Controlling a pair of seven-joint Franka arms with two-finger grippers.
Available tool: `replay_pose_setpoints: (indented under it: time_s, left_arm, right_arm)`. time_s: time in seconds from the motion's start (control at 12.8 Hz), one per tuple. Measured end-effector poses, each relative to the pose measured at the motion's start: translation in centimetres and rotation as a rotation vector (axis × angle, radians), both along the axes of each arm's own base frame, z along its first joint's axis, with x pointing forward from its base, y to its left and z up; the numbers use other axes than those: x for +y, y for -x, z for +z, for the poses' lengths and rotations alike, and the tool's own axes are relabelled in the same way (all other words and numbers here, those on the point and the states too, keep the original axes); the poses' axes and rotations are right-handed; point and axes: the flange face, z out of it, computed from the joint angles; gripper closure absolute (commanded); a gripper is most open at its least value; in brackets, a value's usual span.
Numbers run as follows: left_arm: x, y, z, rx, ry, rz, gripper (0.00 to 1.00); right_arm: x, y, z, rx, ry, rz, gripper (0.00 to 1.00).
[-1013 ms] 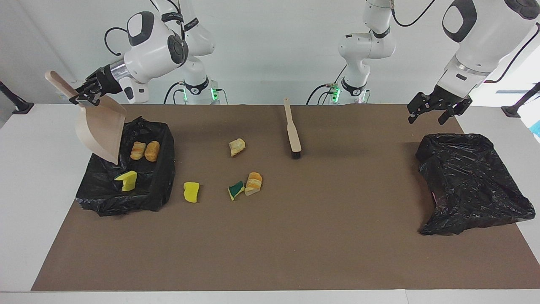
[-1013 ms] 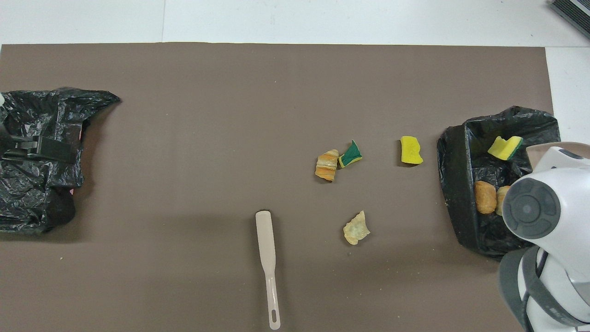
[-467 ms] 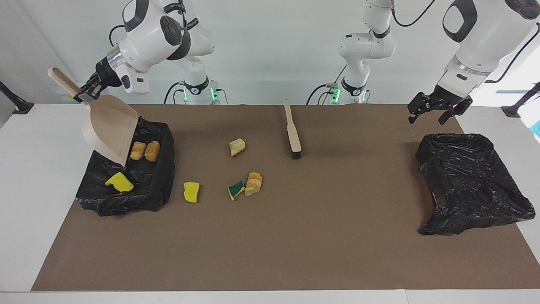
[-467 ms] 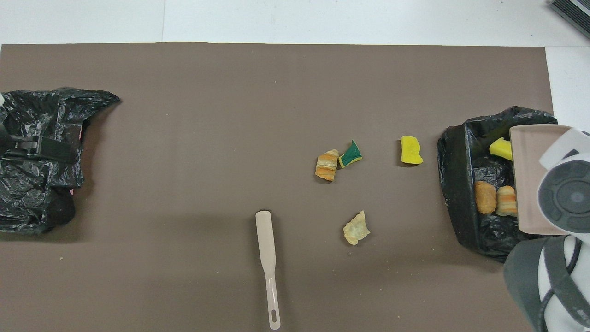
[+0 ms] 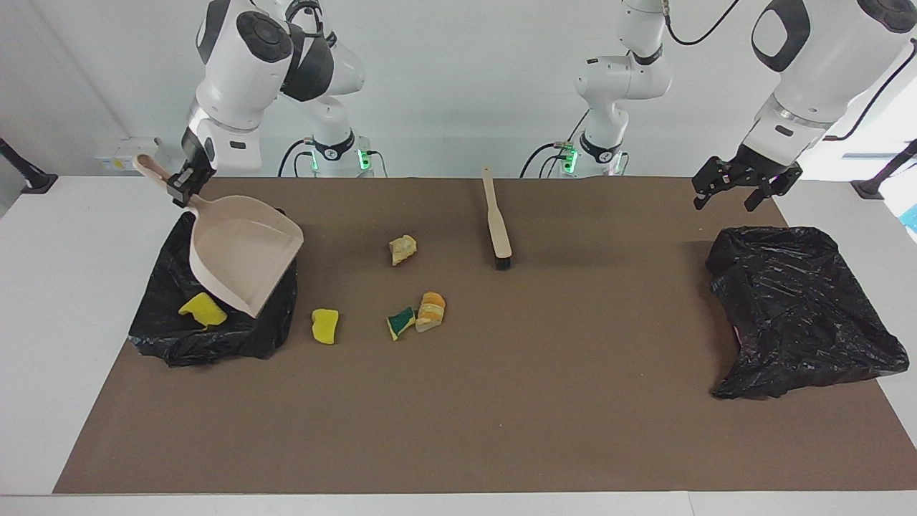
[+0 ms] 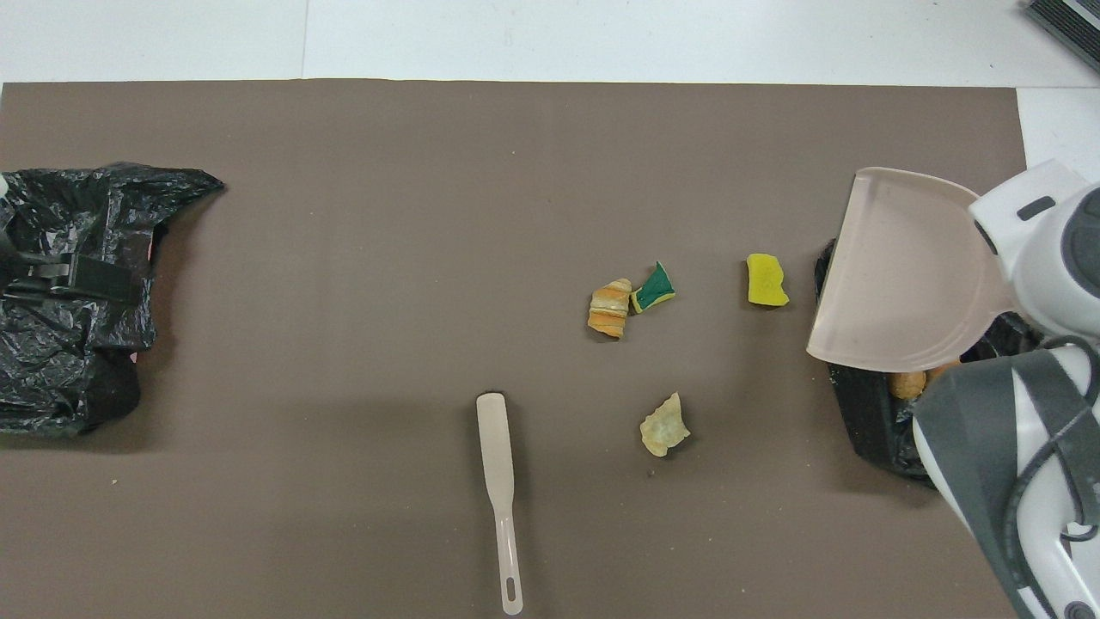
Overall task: Sweep and dump trash in bin
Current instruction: 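Bring the empty dustpan back with the right gripper and set it down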
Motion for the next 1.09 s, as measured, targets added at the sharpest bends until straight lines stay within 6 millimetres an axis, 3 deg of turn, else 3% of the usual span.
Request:
replay_pose_setpoints:
  time_s: [0.16, 0.23, 0.62, 1.09]
  left_arm:
    - [0.0, 0.0, 0.0, 0.0, 0.0, 0.0, 0.0]
    - [0.0, 0.0, 0.0, 0.0, 0.0, 0.0, 0.0]
    - [0.0, 0.0, 0.0, 0.0, 0.0, 0.0, 0.0]
    - [0.0, 0.0, 0.0, 0.0, 0.0, 0.0, 0.0]
  right_arm:
    - [1.8, -0.9, -1.3, -0.063, -0.107, -0.161, 1.0]
    - [3.7, -1.5, -2.0, -0.092, -0.158, -0.241, 1.0]
    - [16.7, -5.4, -6.6, -0.203, -0.319, -0.616, 1.0]
    - [29.5, -8.4, -10.5, -0.298, -0.45, -0.931, 1.0]
